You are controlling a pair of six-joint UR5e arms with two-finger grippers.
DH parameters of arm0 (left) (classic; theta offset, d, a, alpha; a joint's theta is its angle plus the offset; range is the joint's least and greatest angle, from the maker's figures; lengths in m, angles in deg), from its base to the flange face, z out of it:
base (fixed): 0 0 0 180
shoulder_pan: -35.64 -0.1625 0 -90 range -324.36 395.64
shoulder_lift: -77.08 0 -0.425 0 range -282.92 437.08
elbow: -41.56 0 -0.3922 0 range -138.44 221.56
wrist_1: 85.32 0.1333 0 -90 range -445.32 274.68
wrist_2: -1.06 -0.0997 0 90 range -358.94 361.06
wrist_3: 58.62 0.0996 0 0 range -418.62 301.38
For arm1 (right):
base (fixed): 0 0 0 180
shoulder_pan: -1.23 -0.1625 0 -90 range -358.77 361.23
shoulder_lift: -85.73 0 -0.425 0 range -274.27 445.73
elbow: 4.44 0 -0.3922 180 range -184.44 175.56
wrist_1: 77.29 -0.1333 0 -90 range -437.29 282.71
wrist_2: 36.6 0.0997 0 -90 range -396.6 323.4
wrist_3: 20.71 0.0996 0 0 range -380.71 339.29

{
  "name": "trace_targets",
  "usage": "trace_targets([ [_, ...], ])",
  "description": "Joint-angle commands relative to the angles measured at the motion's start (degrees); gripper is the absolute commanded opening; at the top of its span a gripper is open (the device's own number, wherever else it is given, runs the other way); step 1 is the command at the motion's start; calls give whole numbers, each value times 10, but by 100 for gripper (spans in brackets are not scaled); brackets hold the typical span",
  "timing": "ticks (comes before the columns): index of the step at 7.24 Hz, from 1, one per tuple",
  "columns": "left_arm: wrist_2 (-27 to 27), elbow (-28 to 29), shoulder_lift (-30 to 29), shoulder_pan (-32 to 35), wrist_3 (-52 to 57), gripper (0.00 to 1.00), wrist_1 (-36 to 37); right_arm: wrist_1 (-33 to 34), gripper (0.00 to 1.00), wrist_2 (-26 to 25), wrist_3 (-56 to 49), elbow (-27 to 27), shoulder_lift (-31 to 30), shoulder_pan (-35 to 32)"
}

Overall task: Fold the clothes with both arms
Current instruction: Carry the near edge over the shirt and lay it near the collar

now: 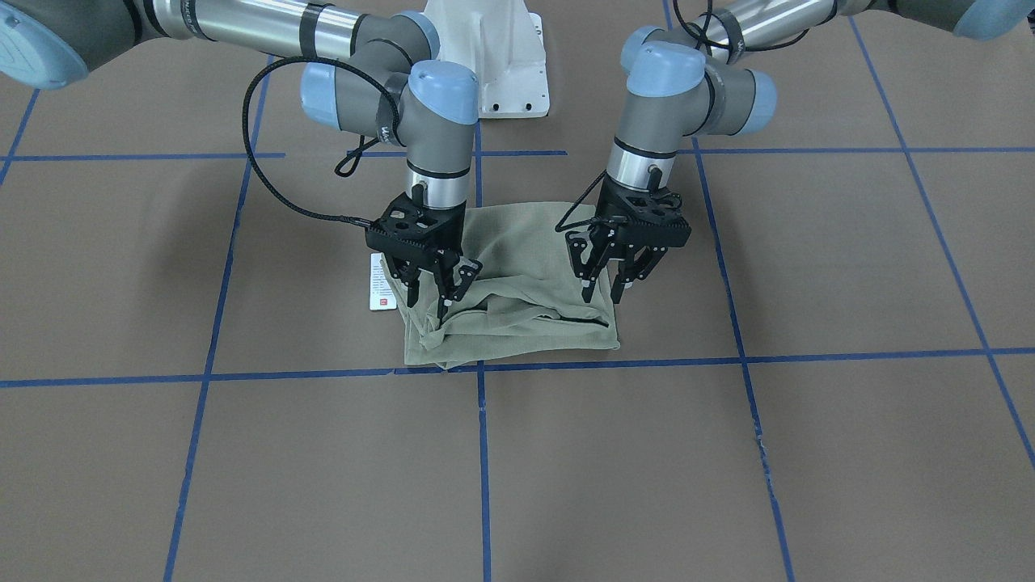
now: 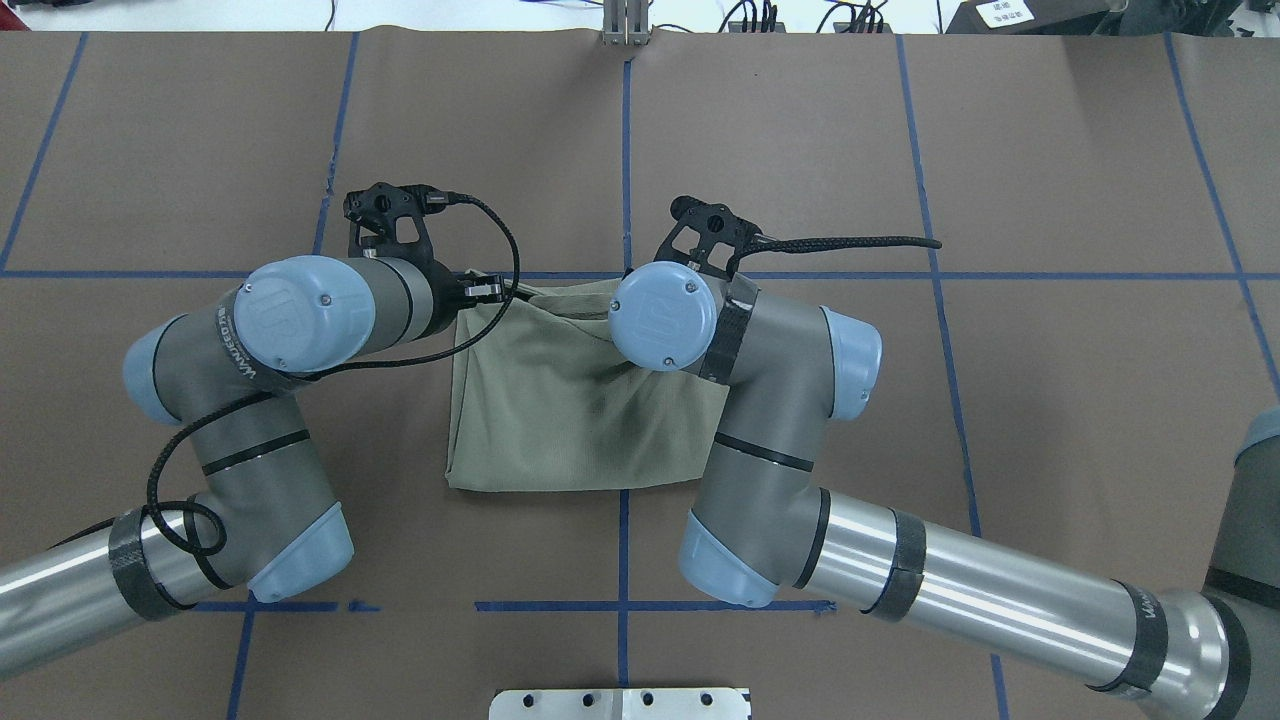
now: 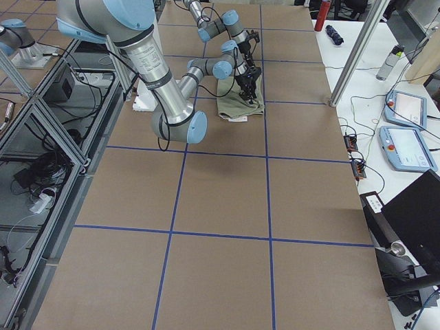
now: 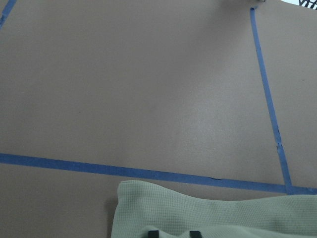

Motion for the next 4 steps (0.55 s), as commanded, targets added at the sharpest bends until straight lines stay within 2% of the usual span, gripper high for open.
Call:
trace_targets([
  [1,78,-6,7,47,103,100,-12,4,100,24,-18,7,17,-4],
  [2,78,-3,14,47,104,100,-25,3,100,18,-13,6,17,14],
  [3,78,-3,15,46,103,100,-25,2,88,13,-10,0,17,18],
  [4,78,-2,15,45,99,100,-25,0,46,11,-16,-5,15,18],
])
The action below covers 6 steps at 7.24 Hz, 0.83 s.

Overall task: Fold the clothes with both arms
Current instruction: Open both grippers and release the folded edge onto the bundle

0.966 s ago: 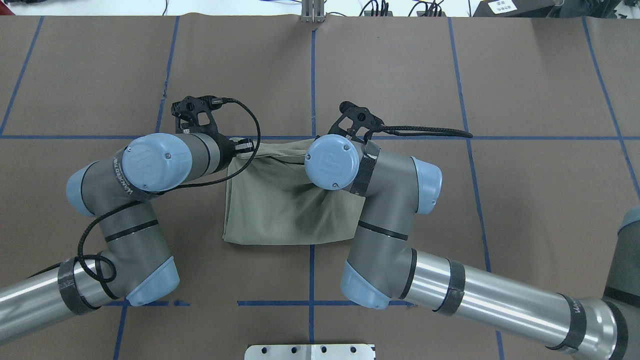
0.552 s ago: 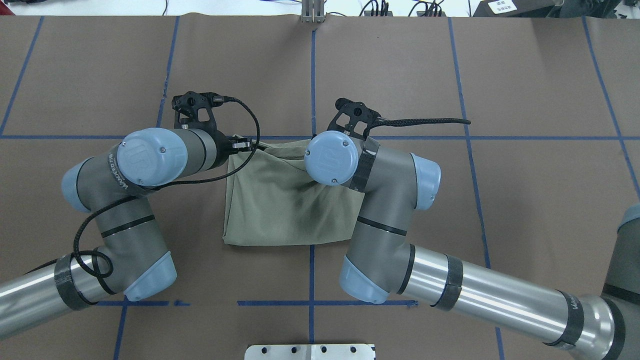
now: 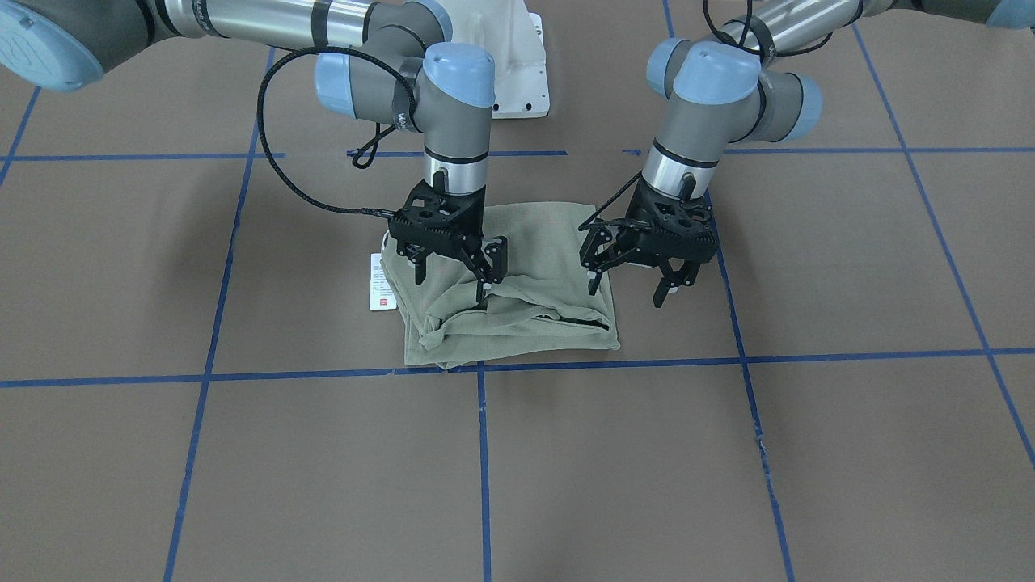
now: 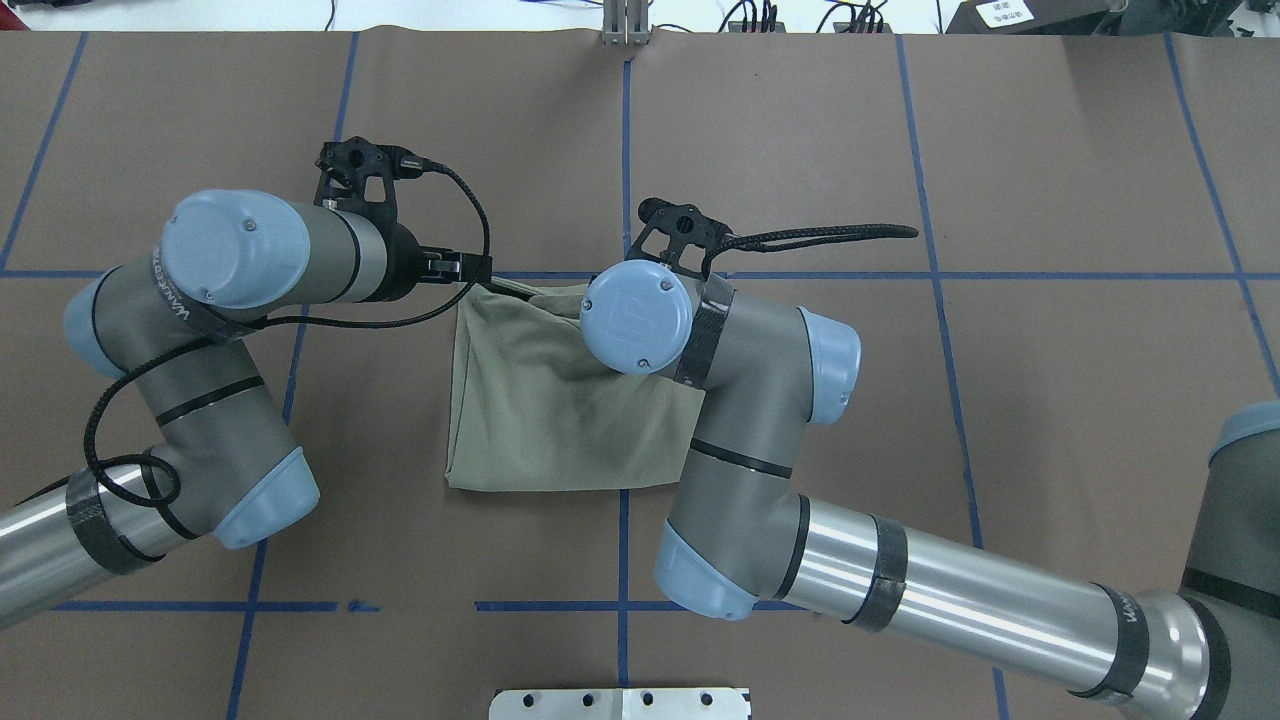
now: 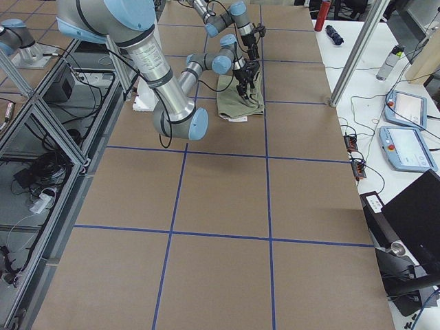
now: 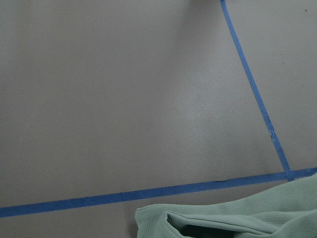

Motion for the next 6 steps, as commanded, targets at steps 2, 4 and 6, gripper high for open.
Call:
trace_targets([
  [2,1,0,2,-1,-1,100,-2,-3,44,-5,-4,-8,-2,-1],
  [4,1,-1,4,-1,-1,100,-2,-4,43,-26,-7,-23,-2,-6],
  [6,1,-2,5,-1,-2,100,-2,-29,30,-37,-6,-38,-2,-9],
])
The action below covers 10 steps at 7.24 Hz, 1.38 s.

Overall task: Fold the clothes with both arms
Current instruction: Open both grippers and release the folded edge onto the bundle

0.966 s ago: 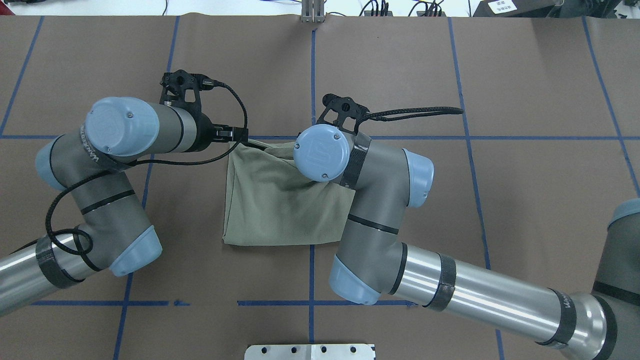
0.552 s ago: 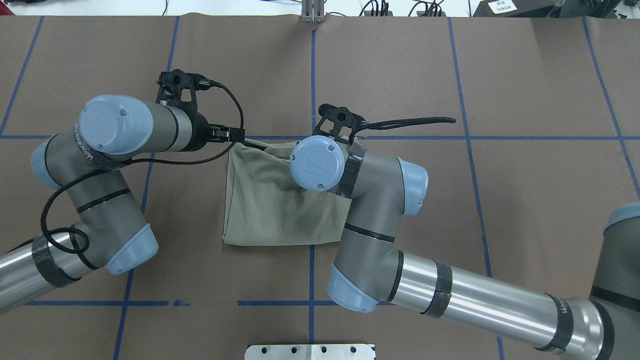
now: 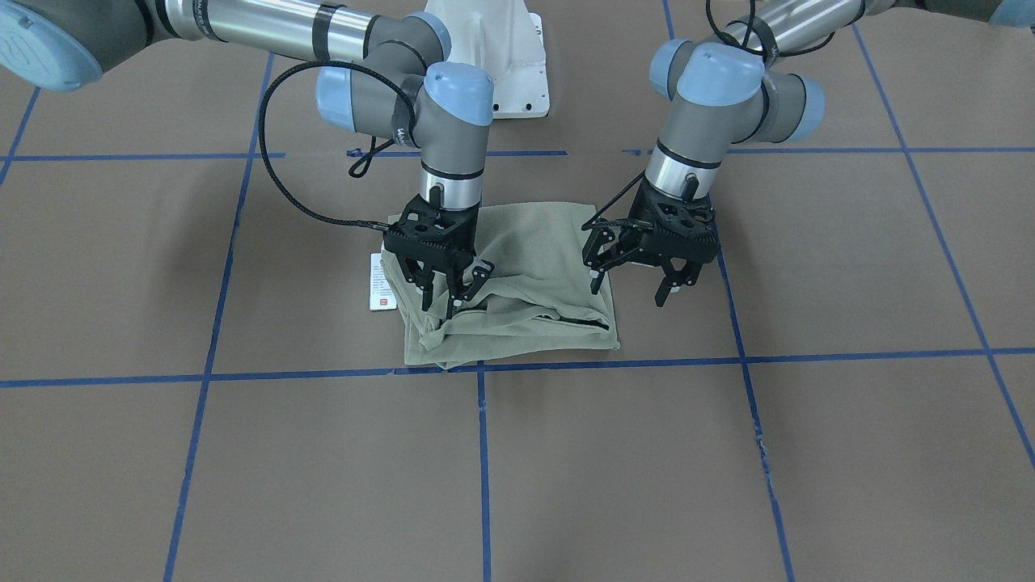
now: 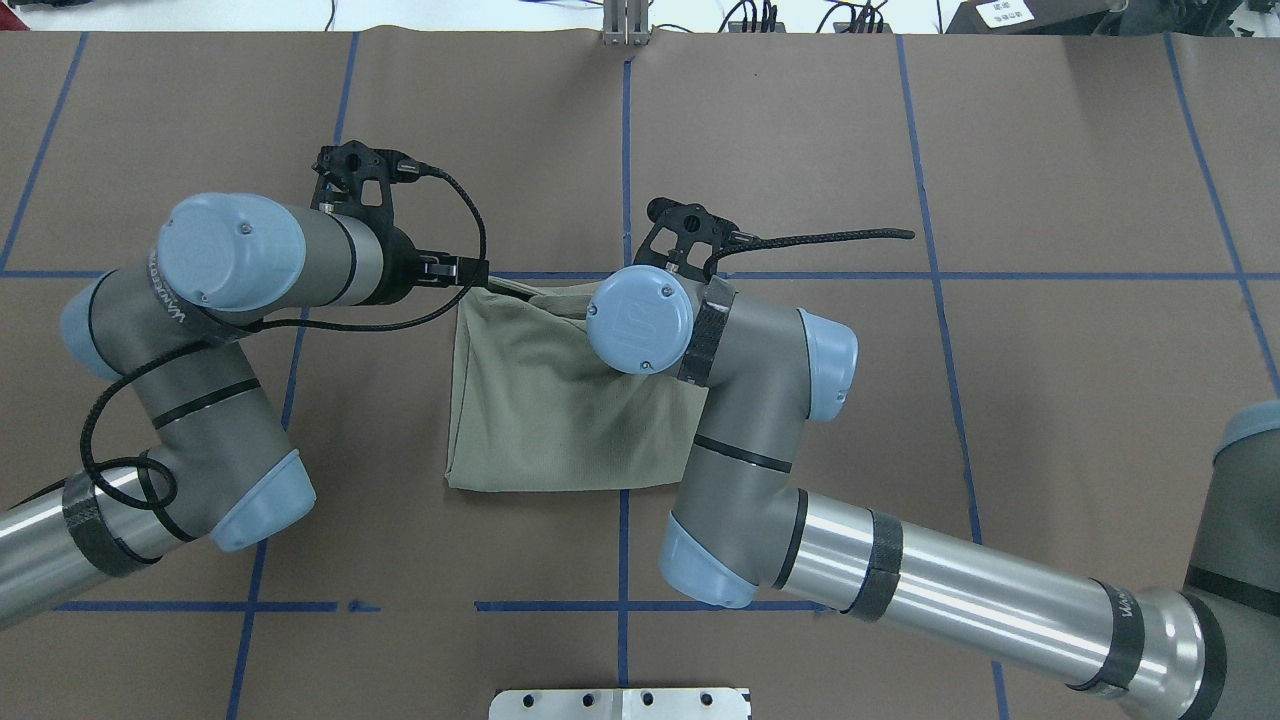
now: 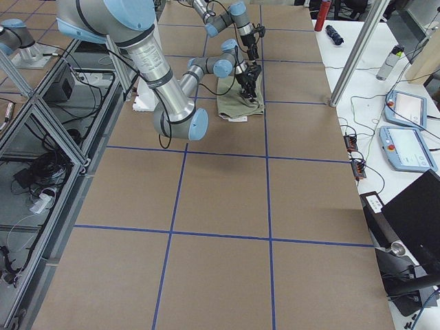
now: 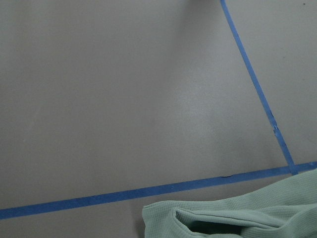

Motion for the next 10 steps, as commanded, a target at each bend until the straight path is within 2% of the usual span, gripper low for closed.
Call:
trace_targets([
  [1,0,-1,1,0,-1,100,0,-18,0,-5,7,-9,1,-2],
  [4,0,-2,1,0,-2,100,0,-24,0,-5,6,-18,1,-15],
  [9,0,-1,1,-1,-2,100,0,-25,0,-5,0,-101,20,-50],
  [10,0,0,1,-1,-2,100,0,-26,99,-5,-35,-103,25,-48],
])
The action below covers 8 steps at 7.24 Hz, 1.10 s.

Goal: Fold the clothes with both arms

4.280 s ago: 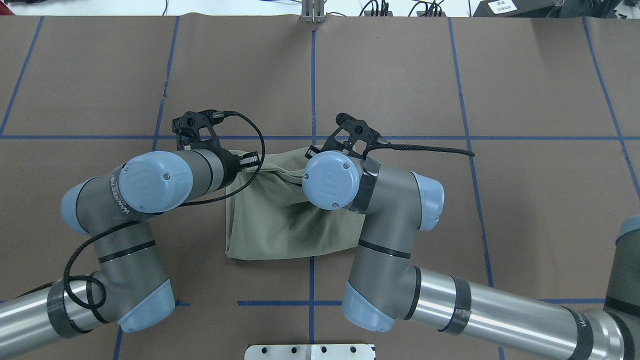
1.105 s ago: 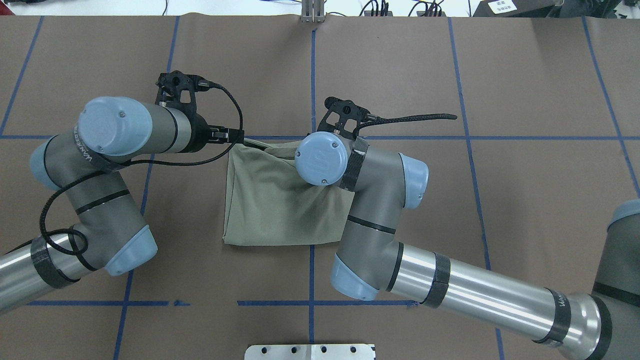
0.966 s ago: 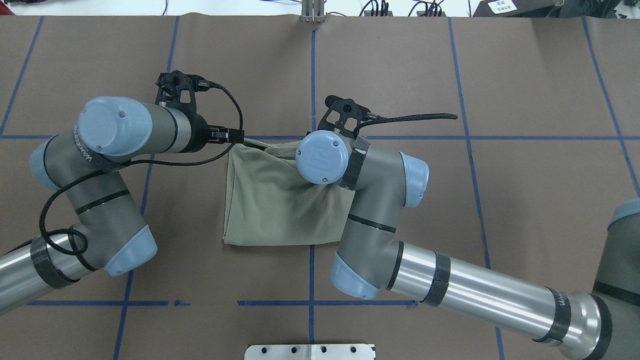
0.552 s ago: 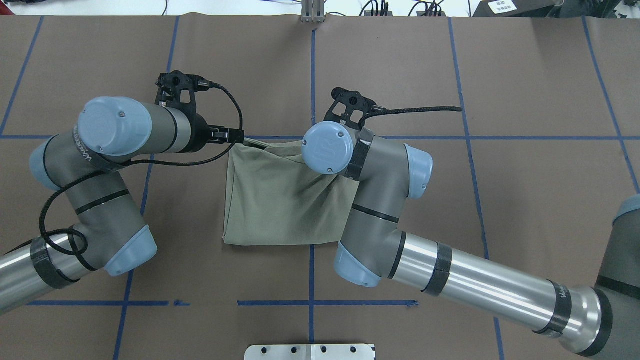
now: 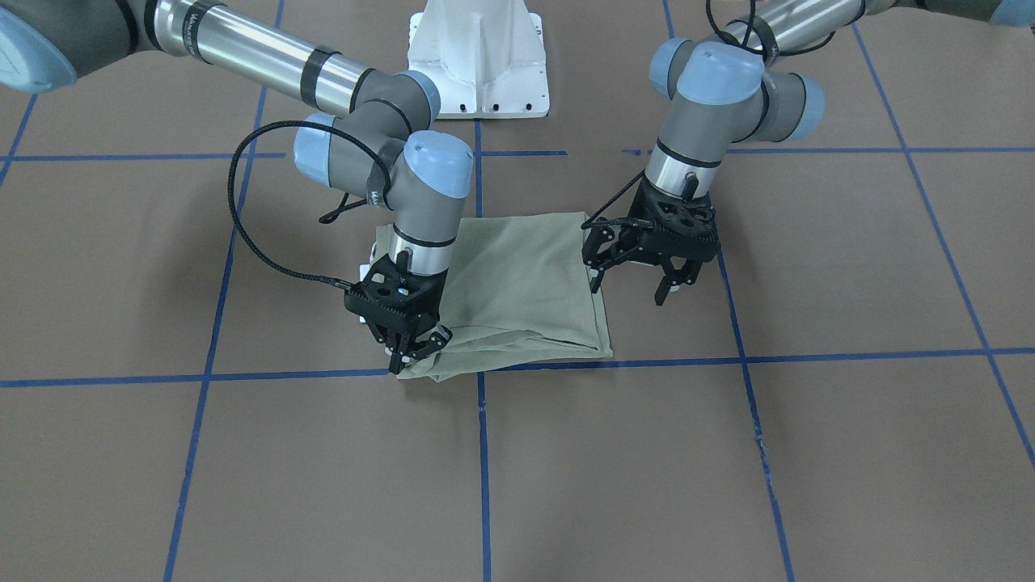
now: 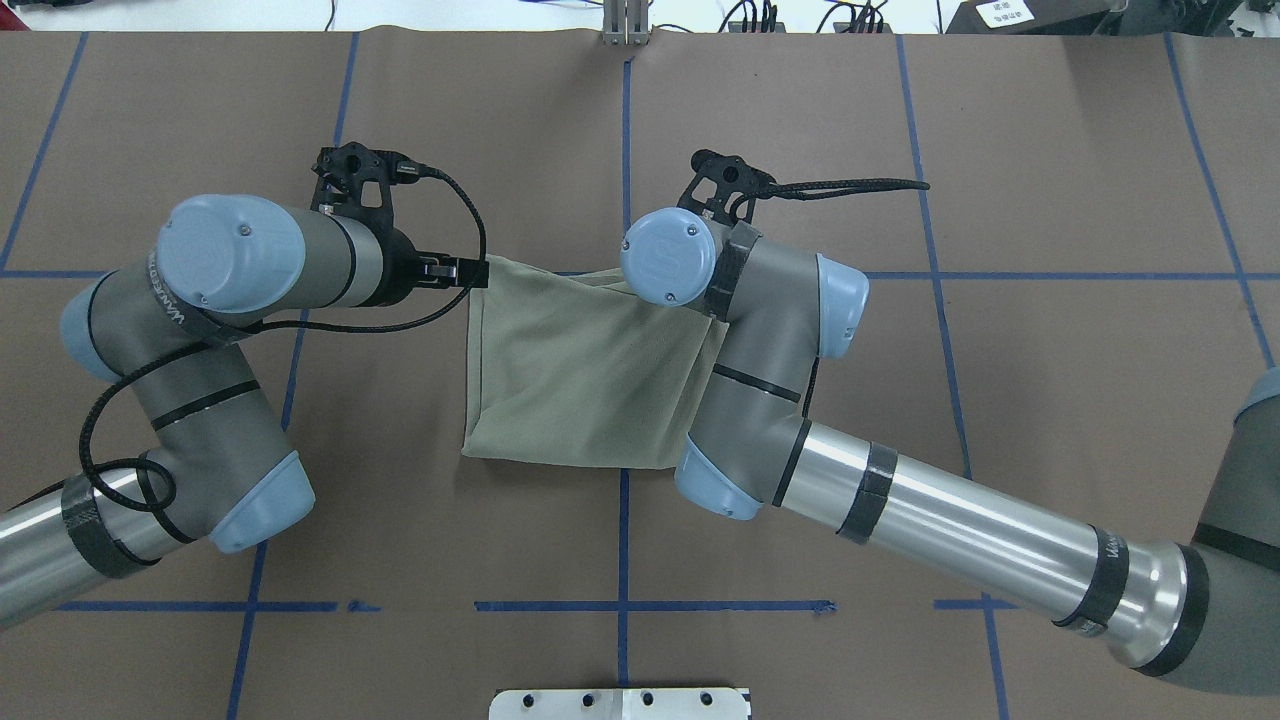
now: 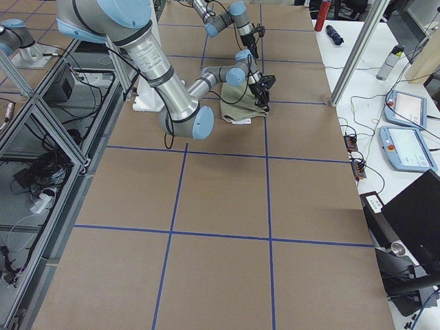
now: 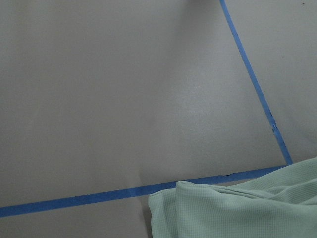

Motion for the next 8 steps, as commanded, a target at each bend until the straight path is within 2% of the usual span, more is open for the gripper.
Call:
trace_targets([
  [1,-1,9,-1,-4,0,100,0,-3,100,3,-51,-4,26,-1],
  [2,-2,15,-5,-6,-17,100,-1,-1,100,39,-68,19,26,-14],
  [3,-3,34,-17,-16,-72,100,-1,2,100,109,-124,72,9,-38],
  [4,-4,59,-37,-18,-96,100,1,2,100,143,-163,138,-39,-58],
  [5,-5,81,-51,-23,-139,91,-5,2,100,181,-210,175,-70,-77],
  [6,-10,84,-53,-33,-189,77,-17,-3,100,184,-217,184,-82,-79],
  [7,-34,87,-61,-46,-214,74,-18,-3,100,184,-215,185,-83,-77],
  [8,-35,96,-69,-52,-228,73,-20,-3,100,178,-208,185,-86,-73],
])
